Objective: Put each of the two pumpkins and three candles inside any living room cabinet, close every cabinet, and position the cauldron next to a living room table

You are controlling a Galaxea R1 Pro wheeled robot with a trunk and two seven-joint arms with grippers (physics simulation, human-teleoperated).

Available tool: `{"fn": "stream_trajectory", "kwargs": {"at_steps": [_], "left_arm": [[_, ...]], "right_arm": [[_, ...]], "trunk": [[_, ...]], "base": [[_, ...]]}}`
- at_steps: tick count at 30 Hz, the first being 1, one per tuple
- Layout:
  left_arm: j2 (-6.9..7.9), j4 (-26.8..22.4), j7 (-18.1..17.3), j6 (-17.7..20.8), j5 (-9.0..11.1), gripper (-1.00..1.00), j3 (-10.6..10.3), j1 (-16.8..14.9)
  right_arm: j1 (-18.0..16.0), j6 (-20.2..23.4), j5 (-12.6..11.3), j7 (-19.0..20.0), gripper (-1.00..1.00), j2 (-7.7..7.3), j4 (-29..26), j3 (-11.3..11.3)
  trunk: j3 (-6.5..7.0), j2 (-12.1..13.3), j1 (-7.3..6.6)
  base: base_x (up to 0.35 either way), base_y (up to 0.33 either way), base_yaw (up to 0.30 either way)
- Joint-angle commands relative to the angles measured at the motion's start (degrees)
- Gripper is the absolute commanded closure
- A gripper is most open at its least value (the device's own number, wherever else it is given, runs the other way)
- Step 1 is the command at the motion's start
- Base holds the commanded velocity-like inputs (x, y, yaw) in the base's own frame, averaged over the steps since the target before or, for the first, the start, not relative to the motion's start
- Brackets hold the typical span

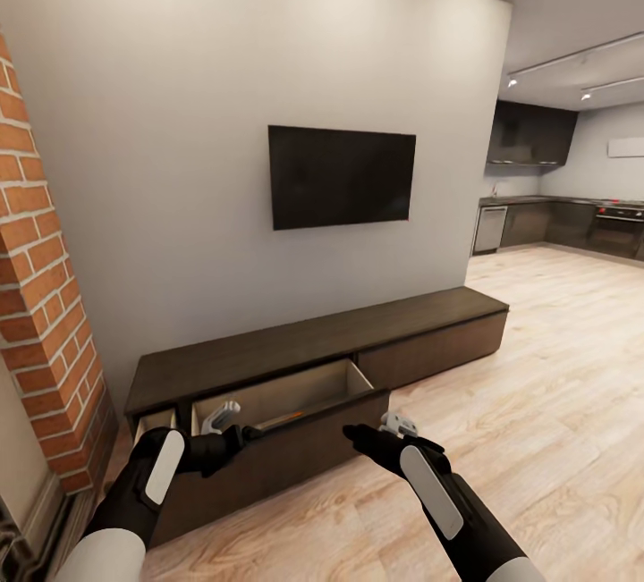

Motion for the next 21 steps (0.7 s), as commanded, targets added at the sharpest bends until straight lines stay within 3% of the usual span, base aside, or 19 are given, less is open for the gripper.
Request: {"fn": "stream_trajectory", "kwargs": {"at_steps": [1, 8, 17, 21], "left_arm": [[-0.08, 0.0, -0.6, 0.3, -0.5, -1.0, 0.3, -0.1], [-0.06, 0.0, -0.6, 0.2, -0.5, -1.0, 0.4, -0.1], [0.01, 0.5, -0.5, -0.4, -0.6, -1.0, 0.5, -0.1], [-0.04, 0.6, -0.5, -0.6, -0.7, -1.0, 0.4, -0.1]], "right_arm": [[0.0, 0.1, -0.6, -0.6, -1.0, -0.02, -0.1, 0.1], [0.0, 0.1, -0.6, -0.6, -1.0, -0.02, -0.1, 0.1], [0.0, -0.1, -0.6, -0.6, -1.0, 0.14, 0.5, 0.2], [0.0, -0.1, -0.5, -0.7, -1.0, 0.17, 0.7, 0.3]], "trunk": [[-0.25, -0.5, 0.22], [-1.51, -3.3, 1.76], [-1.51, -3.3, 1.76], [-2.23, -4.9, 2.64]], "base": [[0.0, 0.0, 0.0], [0.0, 0.0, 0.0], [0.0, 0.0, 0.0], [0.0, 0.0, 0.0]]}}
